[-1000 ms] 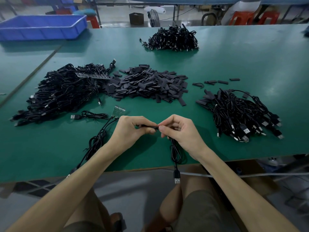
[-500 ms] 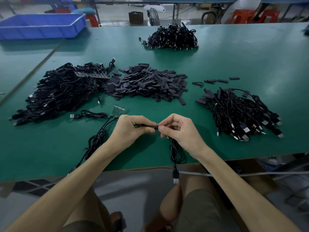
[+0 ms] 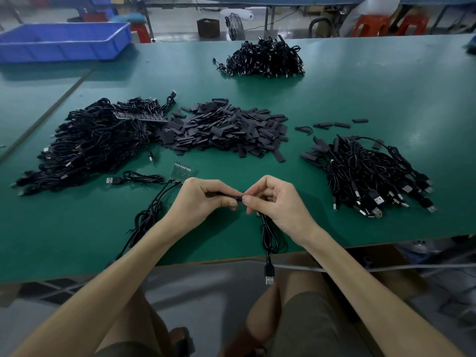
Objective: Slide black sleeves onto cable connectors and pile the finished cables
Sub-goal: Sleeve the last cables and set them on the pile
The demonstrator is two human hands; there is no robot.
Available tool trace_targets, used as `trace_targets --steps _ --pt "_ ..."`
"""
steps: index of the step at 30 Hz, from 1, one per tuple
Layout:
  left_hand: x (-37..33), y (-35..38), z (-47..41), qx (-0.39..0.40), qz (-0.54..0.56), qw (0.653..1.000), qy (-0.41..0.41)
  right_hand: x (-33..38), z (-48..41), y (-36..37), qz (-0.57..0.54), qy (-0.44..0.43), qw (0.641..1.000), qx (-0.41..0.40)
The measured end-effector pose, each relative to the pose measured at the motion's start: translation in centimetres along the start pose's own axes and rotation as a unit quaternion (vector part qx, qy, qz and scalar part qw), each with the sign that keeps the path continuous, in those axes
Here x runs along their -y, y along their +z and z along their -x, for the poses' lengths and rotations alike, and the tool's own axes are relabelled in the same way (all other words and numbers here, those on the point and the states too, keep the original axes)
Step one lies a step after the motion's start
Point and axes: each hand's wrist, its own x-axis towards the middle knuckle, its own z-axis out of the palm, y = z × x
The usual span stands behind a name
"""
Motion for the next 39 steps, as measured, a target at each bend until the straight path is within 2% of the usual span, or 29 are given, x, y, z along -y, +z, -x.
trace_targets --steps 14,32,39 --pt "-0.37 0.45 -0.05 0.046 0.040 0.998 -0.021 -0.38 -0.18 0.04 0.000 -0.006 1.000 0.005" --pt "-0.23 0.48 -0.06 0.041 0.018 0.999 -0.006 -0.51 -0.12 0.17 0.003 -0.014 1.000 0.004" --pt "-0.28 0.46 -0.17 0.032 0.047 0.998 -0.024 -0.55 -0.12 -0.11 -0.018 -0.011 1.000 -0.001"
